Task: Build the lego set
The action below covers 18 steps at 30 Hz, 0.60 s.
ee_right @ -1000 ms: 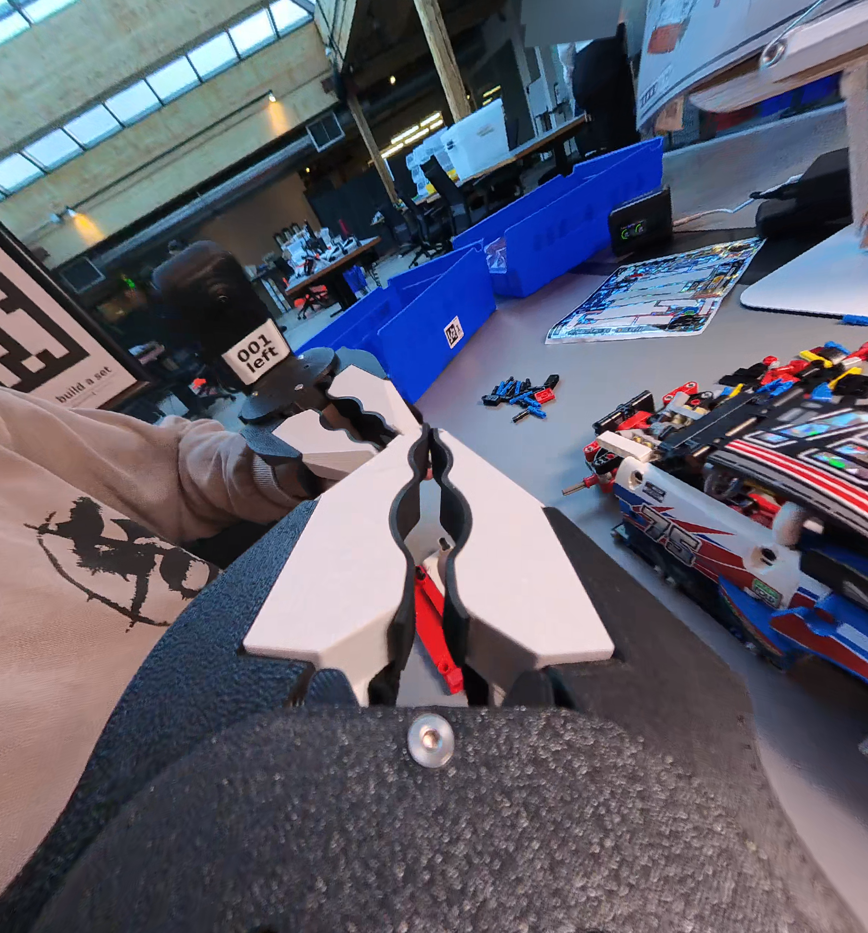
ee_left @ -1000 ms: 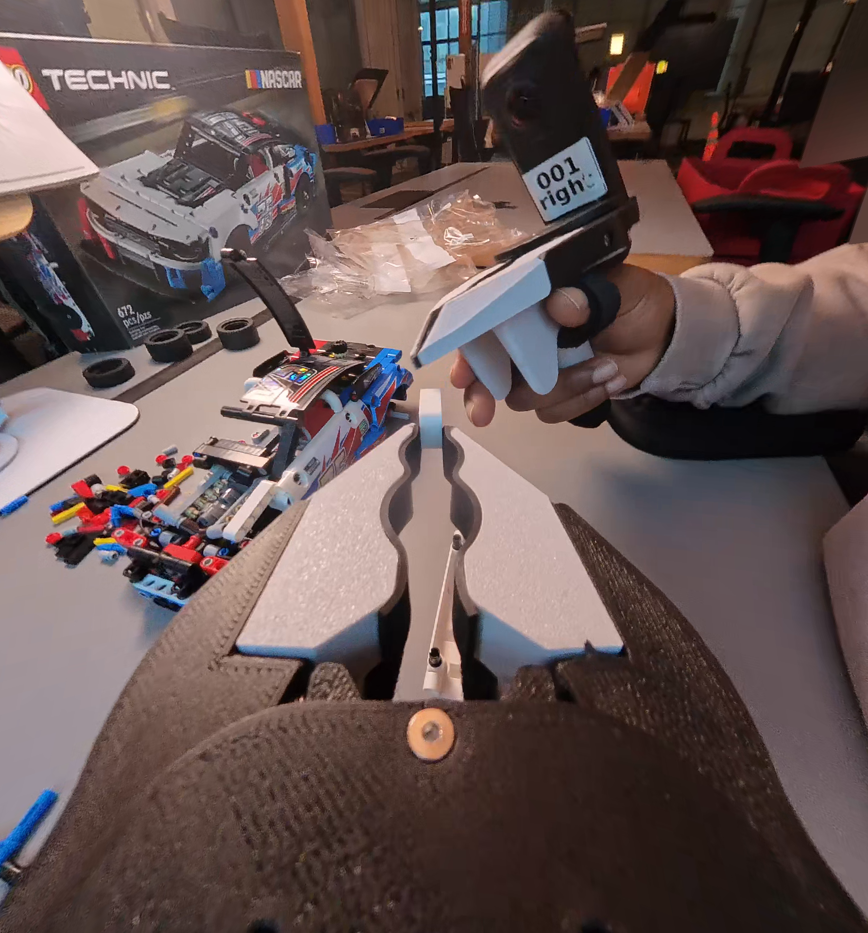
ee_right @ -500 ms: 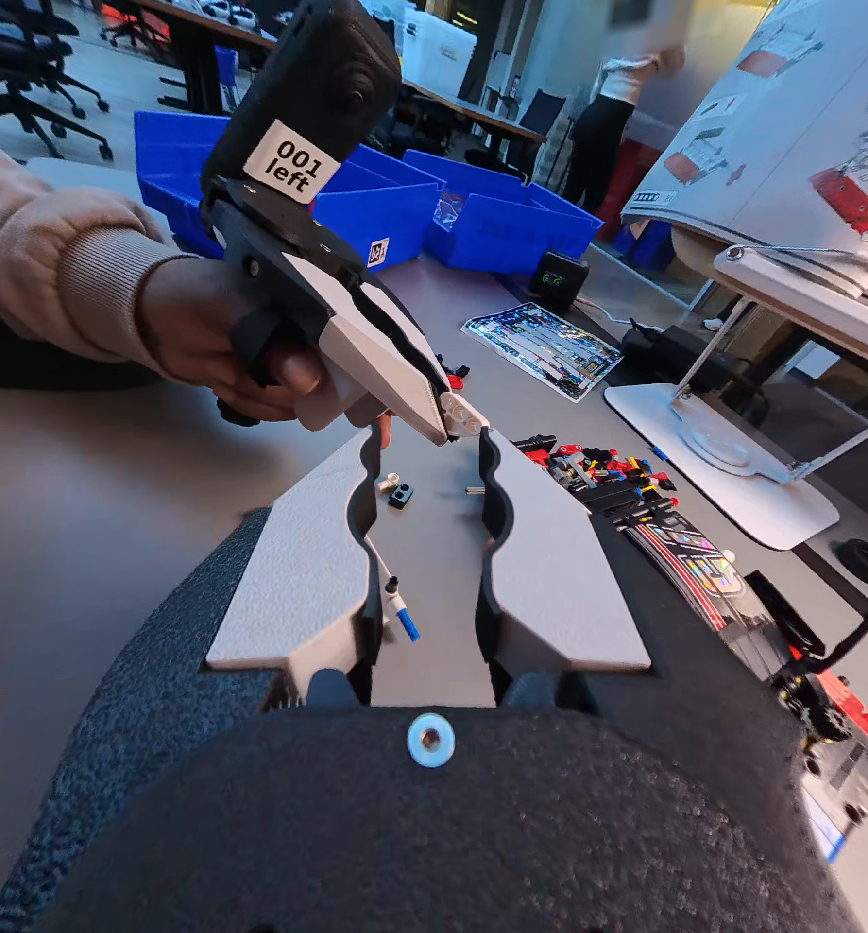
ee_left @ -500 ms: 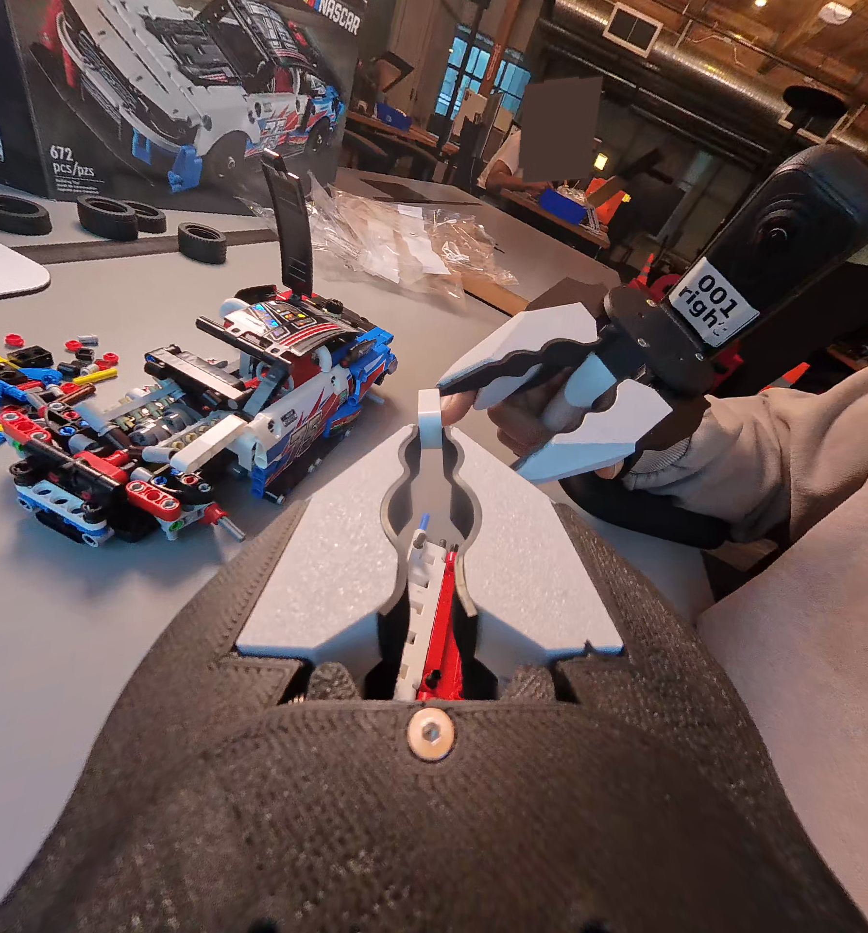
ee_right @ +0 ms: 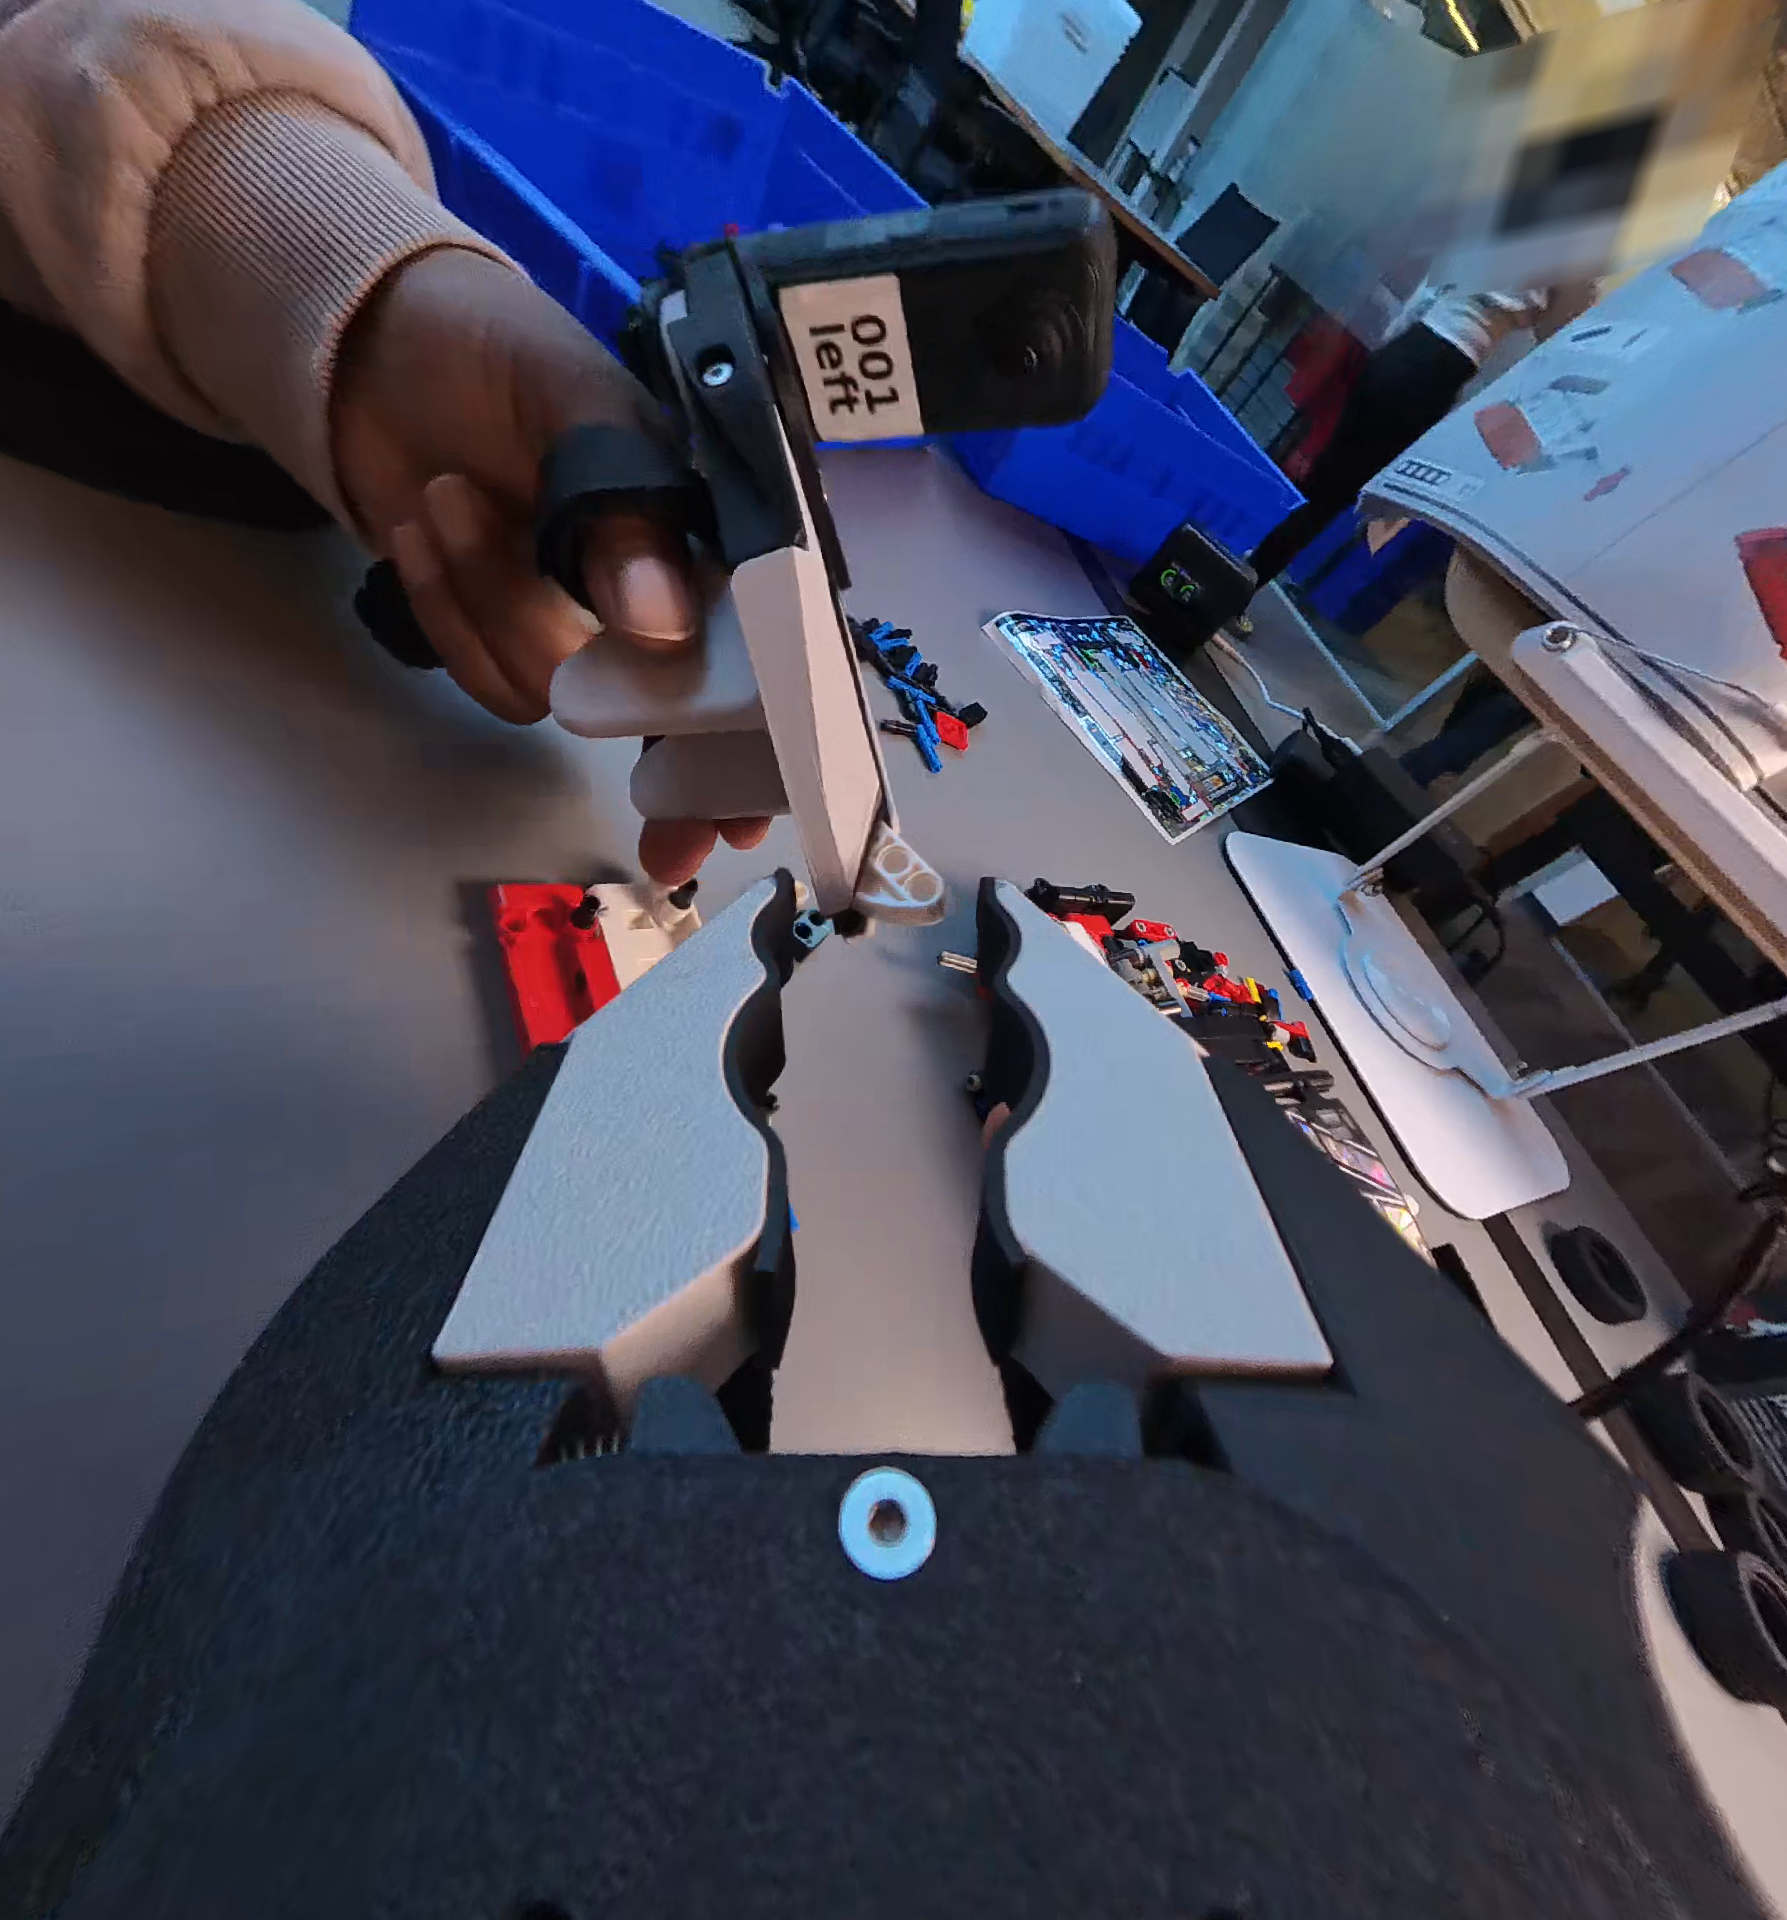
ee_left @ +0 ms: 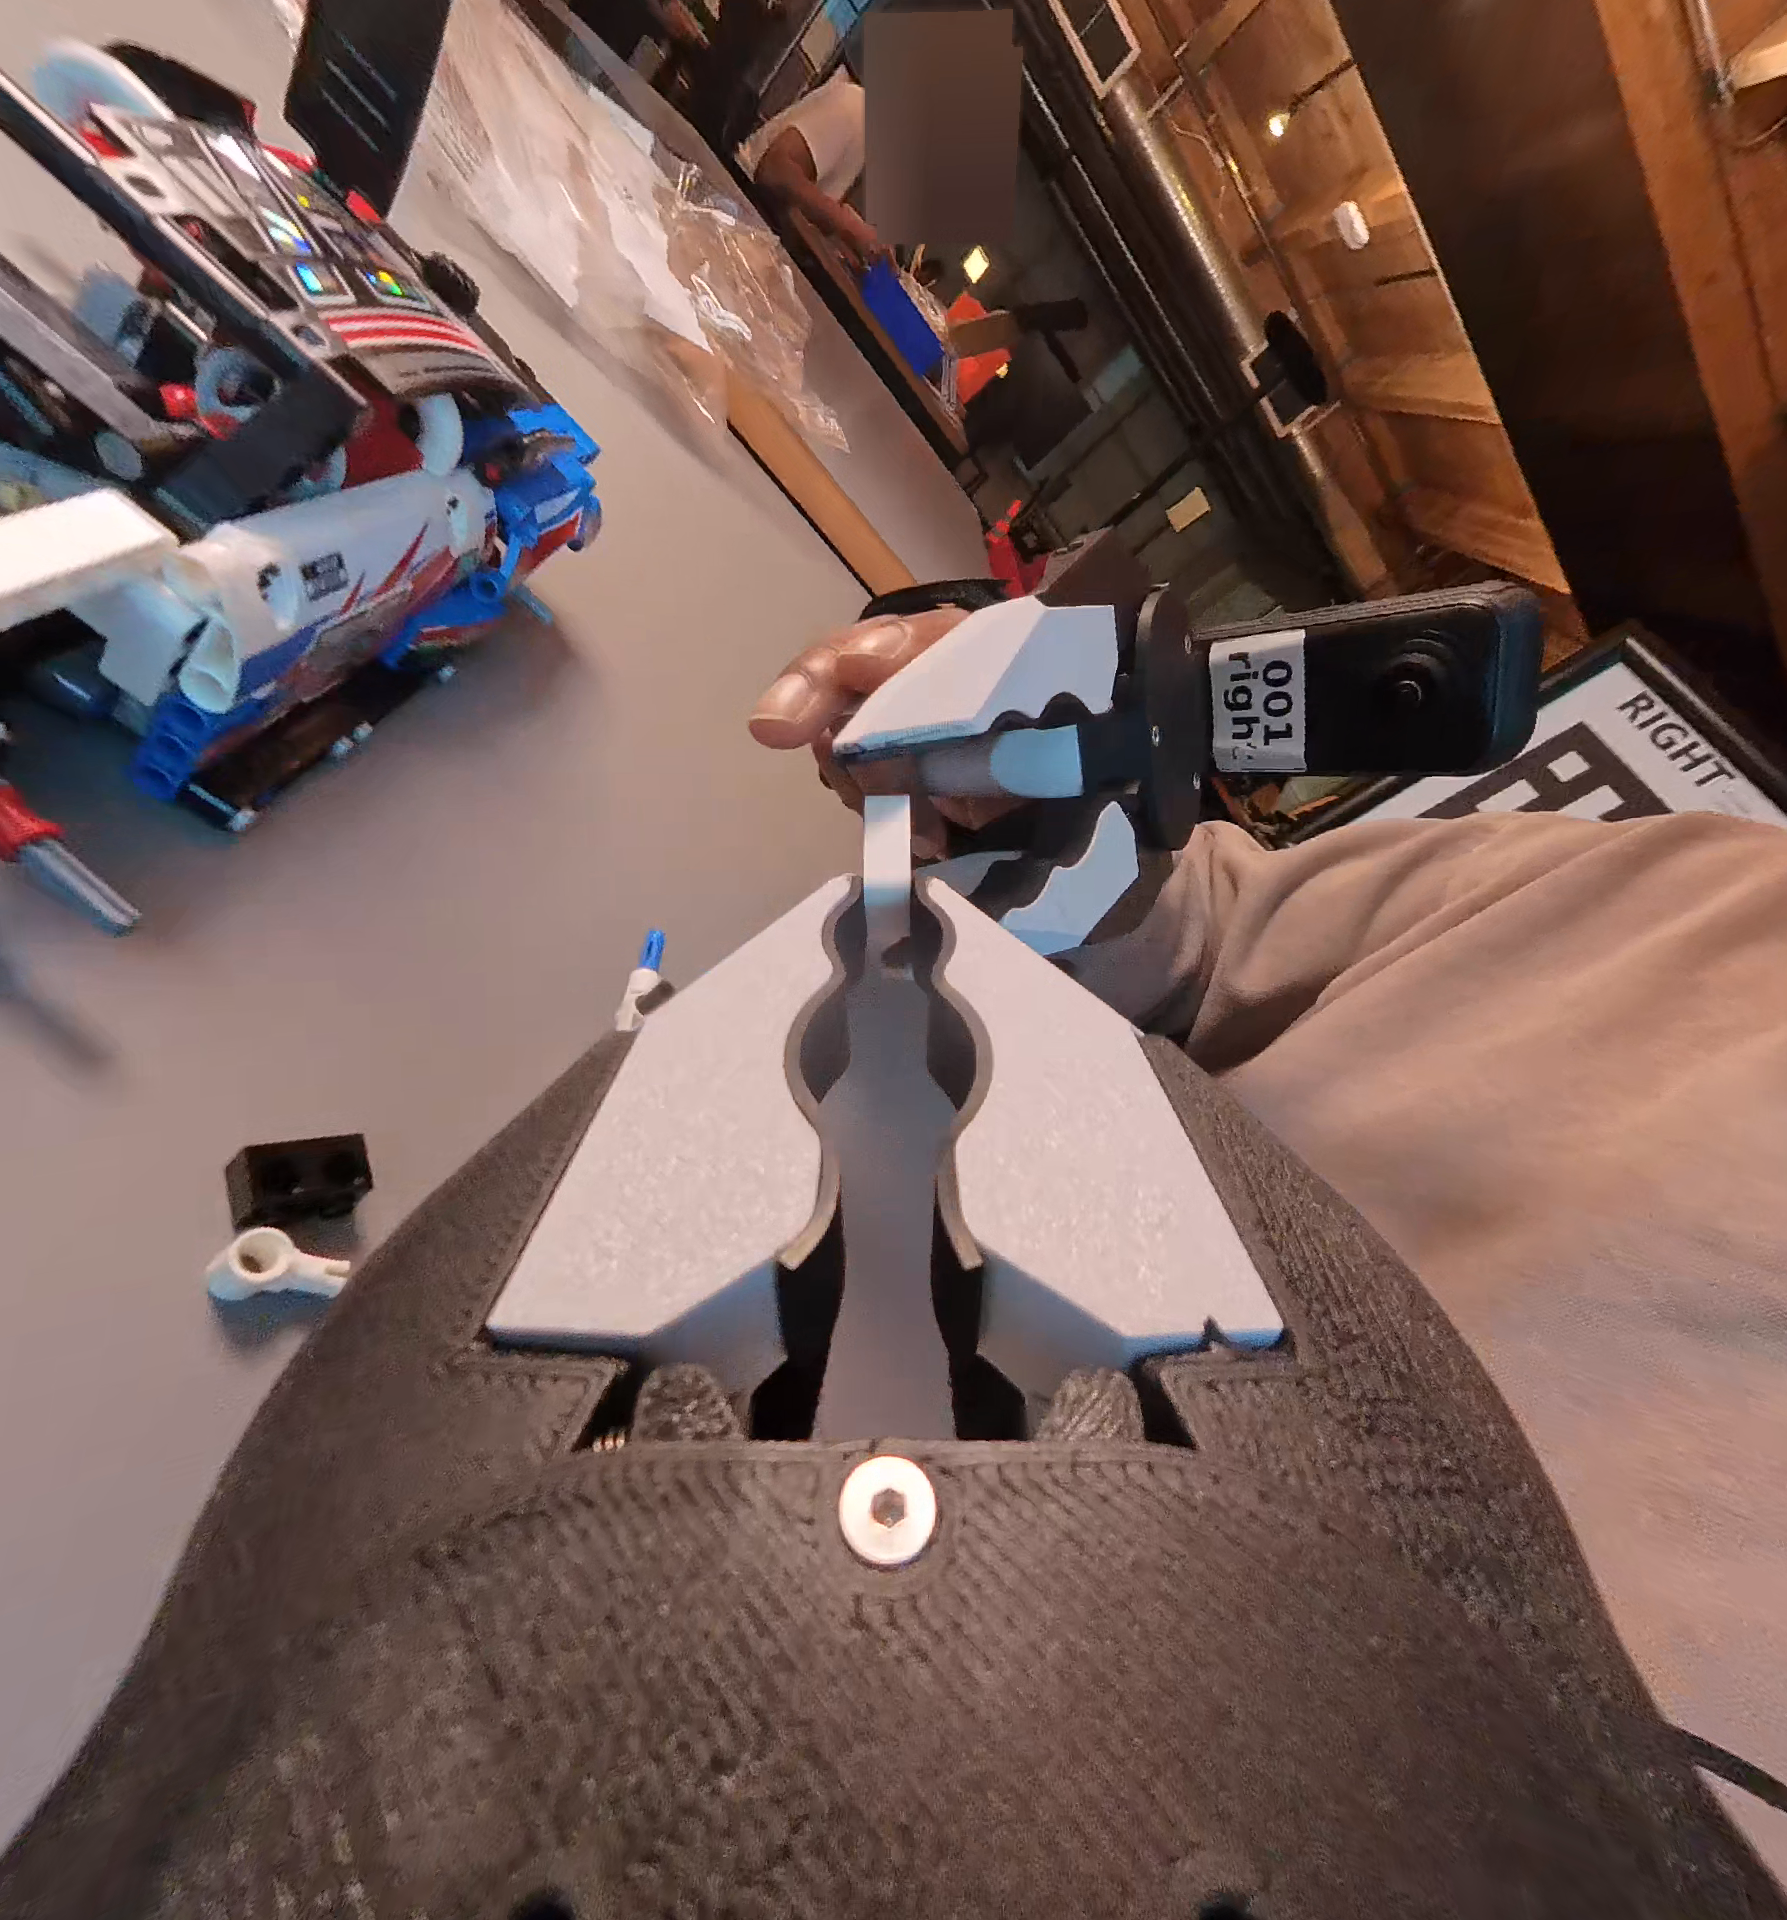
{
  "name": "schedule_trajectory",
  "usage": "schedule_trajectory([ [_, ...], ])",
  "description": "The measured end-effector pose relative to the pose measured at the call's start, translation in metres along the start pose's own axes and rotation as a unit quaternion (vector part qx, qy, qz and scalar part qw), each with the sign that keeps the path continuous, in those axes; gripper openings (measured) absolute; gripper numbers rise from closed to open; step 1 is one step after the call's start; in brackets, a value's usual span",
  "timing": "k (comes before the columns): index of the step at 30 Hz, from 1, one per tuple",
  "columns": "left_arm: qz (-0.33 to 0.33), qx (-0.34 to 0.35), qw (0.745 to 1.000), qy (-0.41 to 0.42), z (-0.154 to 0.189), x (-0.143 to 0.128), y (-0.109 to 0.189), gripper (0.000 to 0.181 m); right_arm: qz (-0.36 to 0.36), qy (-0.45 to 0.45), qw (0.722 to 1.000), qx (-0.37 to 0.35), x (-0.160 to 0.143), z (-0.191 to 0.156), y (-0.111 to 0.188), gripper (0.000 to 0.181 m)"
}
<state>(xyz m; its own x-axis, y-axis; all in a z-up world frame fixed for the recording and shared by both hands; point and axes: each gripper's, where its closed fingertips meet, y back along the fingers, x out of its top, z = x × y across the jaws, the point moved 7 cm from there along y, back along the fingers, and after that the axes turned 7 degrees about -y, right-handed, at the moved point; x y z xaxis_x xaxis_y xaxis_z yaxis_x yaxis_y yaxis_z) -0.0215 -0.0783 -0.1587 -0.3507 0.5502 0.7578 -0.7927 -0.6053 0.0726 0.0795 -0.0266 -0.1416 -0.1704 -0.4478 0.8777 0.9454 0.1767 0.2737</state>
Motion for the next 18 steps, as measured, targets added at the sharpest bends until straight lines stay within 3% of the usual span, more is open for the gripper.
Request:
schedule_trajectory([
  [7,0.002,-0.005,0.999,0.034,-0.002,-0.006,-0.005,0.006,-0.035,0.048,0.998,-0.036,-0.003,-0.008,-0.008,0.023],
  [11,0.012,-0.034,0.998,0.046,0.002,-0.004,-0.005,0.007,-0.011,0.018,1.0,-0.016,0.0,-0.005,-0.004,0.022],
  [14,0.021,-0.073,0.995,0.061,0.006,0.001,-0.002,0.02,0.008,0.025,1.0,0.001,0.0,-0.006,0.001,0.022],
  [18,0.011,-0.084,0.994,0.072,0.005,0.0,0.0,0.012,0.025,0.057,0.998,0.013,0.001,-0.01,0.002,0.022],
])
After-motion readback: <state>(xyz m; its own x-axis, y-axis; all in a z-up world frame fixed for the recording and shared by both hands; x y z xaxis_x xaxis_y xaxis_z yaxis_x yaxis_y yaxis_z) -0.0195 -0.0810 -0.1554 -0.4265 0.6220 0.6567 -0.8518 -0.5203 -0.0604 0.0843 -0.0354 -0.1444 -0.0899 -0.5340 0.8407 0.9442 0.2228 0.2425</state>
